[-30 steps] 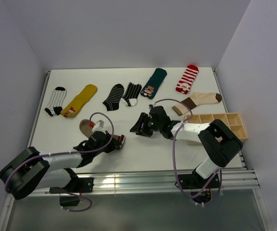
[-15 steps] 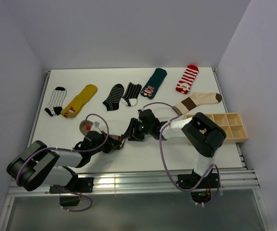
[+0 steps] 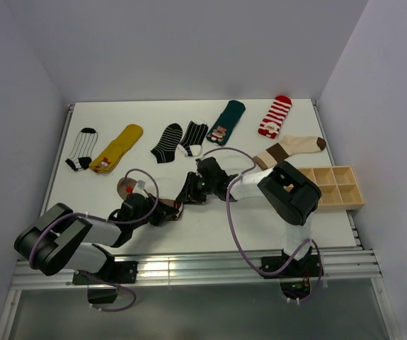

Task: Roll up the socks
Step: Roll the sock at the center of the board.

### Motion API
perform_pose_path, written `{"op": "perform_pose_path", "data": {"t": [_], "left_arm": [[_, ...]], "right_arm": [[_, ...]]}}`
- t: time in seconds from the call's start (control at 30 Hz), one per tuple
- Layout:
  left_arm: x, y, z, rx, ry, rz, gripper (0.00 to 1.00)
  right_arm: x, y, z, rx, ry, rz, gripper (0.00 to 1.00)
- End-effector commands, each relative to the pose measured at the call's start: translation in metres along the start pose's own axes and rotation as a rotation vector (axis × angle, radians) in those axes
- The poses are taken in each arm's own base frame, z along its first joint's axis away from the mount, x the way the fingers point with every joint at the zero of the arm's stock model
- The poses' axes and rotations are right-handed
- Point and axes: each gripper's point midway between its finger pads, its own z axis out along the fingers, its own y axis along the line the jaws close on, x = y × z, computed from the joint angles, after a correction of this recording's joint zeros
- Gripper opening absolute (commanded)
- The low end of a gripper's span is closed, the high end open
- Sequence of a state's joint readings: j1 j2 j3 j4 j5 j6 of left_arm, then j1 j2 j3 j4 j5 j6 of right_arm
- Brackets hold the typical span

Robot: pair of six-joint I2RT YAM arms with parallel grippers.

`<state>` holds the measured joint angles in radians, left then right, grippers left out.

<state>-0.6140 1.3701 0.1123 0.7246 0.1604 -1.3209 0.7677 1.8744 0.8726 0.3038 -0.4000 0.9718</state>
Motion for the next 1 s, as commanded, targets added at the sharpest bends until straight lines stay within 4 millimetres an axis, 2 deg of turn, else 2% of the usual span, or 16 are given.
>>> {"op": "perform_pose_path", "data": {"t": [0.0, 0.07, 0.2, 0.3, 0.47, 0.57, 0.63, 0.67, 0.7, 0.73, 0.77, 0.8, 0.83, 0.9, 0.93, 0.97], "left_arm": [[0.008, 0.019, 0.002, -0.062, 0.043, 0.019, 0.00], [0.010, 0.021, 0.003, -0.057, 0.050, 0.011, 0.00], [0.014, 0.027, 0.005, -0.065, 0.080, 0.008, 0.01], [0.015, 0.025, 0.016, -0.078, 0.114, 0.050, 0.04], [0.009, -0.005, 0.043, -0.015, 0.153, 0.115, 0.09], [0.009, -0.019, 0.051, 0.010, 0.154, 0.157, 0.18], [0.008, -0.030, 0.051, 0.032, 0.142, 0.185, 0.31], [0.009, -0.027, 0.050, 0.011, 0.134, 0.204, 0.35], [0.009, -0.027, 0.049, 0.003, 0.125, 0.216, 0.39], [0.007, -0.037, 0.045, 0.025, 0.106, 0.237, 0.42], [0.003, -0.028, 0.043, -0.029, 0.078, 0.267, 0.44], [0.002, -0.044, 0.041, -0.004, 0.055, 0.306, 0.46], [0.000, -0.048, 0.040, -0.016, 0.030, 0.339, 0.47], [-0.010, -0.043, 0.038, -0.097, -0.047, 0.445, 0.48], [-0.003, -0.062, 0.037, -0.071, -0.061, 0.502, 0.48], [-0.003, -0.066, 0.036, -0.078, -0.080, 0.570, 0.49]], "right_arm": [[0.009, -0.010, 0.006, 0.051, 0.042, -0.027, 0.38], [0.007, -0.013, 0.005, 0.069, 0.038, -0.034, 0.30], [0.007, -0.023, 0.000, 0.135, 0.045, -0.060, 0.00], [0.002, -0.038, -0.011, 0.218, 0.031, -0.081, 0.00], [-0.020, -0.063, -0.044, 0.351, -0.027, -0.077, 0.00], [-0.032, -0.084, -0.068, 0.453, -0.053, -0.088, 0.00], [-0.037, -0.090, -0.079, 0.518, -0.052, -0.095, 0.00], [-0.035, -0.095, -0.085, 0.555, -0.029, -0.103, 0.00], [-0.040, -0.092, -0.086, 0.561, -0.034, -0.110, 0.00], [-0.039, -0.093, -0.086, 0.573, -0.026, -0.111, 0.00], [-0.040, -0.093, -0.087, 0.583, -0.022, -0.112, 0.00], [-0.039, -0.096, -0.088, 0.607, -0.012, -0.108, 0.00], [-0.040, -0.097, -0.088, 0.616, -0.008, -0.104, 0.00], [-0.040, -0.096, -0.087, 0.628, 0.002, -0.097, 0.00], [-0.039, -0.098, -0.086, 0.636, 0.010, -0.096, 0.00], [-0.039, -0.099, -0.086, 0.642, 0.016, -0.092, 0.00]]}}
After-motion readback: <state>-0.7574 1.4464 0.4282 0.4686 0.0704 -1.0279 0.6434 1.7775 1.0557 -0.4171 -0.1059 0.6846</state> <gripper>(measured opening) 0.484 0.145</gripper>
